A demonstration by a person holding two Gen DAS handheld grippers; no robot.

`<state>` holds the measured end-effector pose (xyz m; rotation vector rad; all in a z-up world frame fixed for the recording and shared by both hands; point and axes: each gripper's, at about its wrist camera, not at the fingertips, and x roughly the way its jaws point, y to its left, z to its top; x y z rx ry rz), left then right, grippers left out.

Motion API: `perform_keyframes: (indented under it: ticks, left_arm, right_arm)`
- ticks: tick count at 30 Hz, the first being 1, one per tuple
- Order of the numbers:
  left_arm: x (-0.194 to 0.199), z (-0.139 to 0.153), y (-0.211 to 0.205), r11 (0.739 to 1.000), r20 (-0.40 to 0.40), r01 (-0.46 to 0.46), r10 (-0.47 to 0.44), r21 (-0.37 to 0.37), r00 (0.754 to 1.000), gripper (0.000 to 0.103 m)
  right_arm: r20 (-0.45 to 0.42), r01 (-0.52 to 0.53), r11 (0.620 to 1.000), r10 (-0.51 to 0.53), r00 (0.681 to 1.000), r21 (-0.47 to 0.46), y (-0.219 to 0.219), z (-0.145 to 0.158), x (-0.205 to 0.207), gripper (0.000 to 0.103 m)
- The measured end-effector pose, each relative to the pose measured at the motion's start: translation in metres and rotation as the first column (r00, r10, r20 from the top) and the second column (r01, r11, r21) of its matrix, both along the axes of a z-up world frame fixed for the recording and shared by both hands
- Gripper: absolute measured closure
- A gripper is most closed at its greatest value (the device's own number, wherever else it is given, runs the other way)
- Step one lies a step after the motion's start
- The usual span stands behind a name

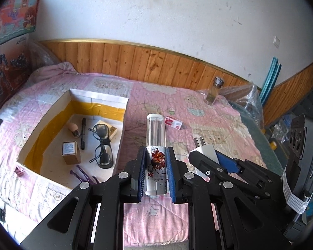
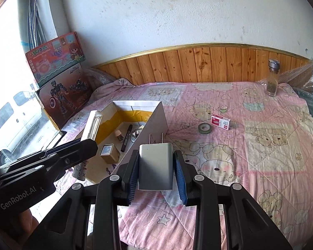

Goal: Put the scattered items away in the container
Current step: 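Carry the clear tube in the left tool and charger in the right tool toward the box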

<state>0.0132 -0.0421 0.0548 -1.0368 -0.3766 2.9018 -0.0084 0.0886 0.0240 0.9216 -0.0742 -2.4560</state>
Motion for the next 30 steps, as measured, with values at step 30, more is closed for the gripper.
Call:
perform_keyframes:
  ticks: [30]
  left_arm:
    - [0.012,-0.021,-0.061,0.987,0.026,-0.078,0.075,0.143,0.997,0.084]
  right_arm:
    - [-0.008,-0.117,0.992,0.117,0.993,0.051,-0.055,0.004,0.013,0.069]
